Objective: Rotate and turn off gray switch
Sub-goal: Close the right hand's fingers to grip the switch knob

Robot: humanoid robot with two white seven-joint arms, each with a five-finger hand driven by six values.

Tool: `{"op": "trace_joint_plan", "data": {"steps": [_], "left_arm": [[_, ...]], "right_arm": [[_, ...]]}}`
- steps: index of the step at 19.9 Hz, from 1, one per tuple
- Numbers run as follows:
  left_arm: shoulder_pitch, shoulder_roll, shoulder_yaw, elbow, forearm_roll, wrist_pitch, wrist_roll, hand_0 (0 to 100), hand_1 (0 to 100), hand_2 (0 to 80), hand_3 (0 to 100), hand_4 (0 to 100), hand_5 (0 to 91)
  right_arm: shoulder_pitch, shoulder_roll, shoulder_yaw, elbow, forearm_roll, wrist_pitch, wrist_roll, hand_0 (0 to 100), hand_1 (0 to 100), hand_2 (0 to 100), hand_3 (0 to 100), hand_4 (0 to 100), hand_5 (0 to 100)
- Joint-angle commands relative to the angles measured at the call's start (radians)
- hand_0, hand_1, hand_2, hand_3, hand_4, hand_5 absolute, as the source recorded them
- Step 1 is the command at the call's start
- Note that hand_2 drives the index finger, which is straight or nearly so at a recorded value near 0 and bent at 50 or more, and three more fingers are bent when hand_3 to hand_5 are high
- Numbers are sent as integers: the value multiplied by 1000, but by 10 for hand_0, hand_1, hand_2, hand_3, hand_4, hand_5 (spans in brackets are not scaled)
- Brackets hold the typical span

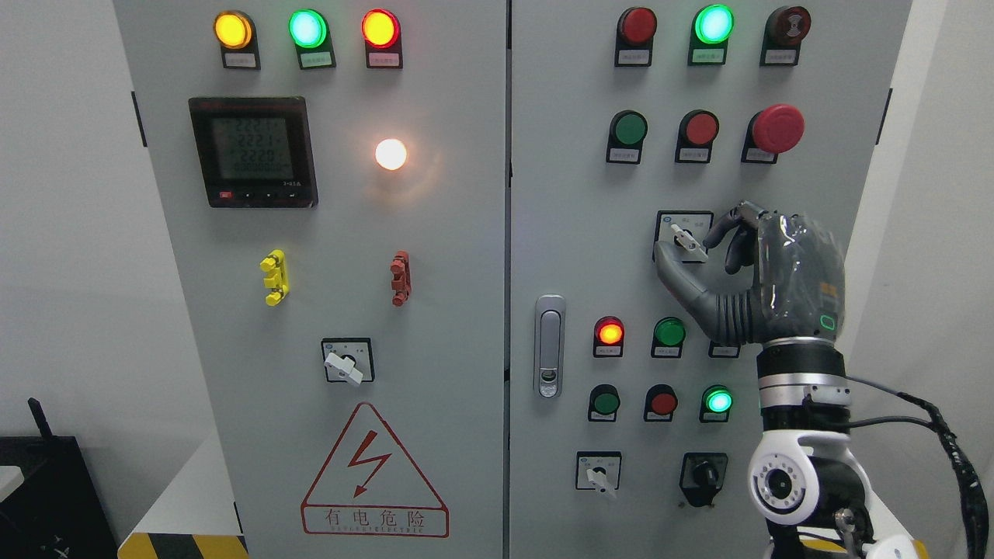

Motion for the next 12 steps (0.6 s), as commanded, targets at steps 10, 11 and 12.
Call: {"op": "trace_joint_plan", "data": {"steps": [10, 11, 12], "left_arm": [[0, 0, 32, 0, 0, 0, 0, 120, 389, 0, 0, 0, 0], [0, 0, 32, 1, 0, 0, 0, 120, 389, 0, 0, 0, 0], [0, 0, 32, 1, 0, 0, 0, 120, 389, 0, 0, 0, 0]], "right_arm": [[-3, 0, 1, 12, 23, 2, 0, 152, 428, 646, 935, 891, 1000], [-3, 0, 1, 13, 23, 2, 0, 152, 429, 646, 935, 891, 1000], [-3, 0, 1, 12, 23, 2, 0, 151, 431, 646, 935, 891, 1000]]}}
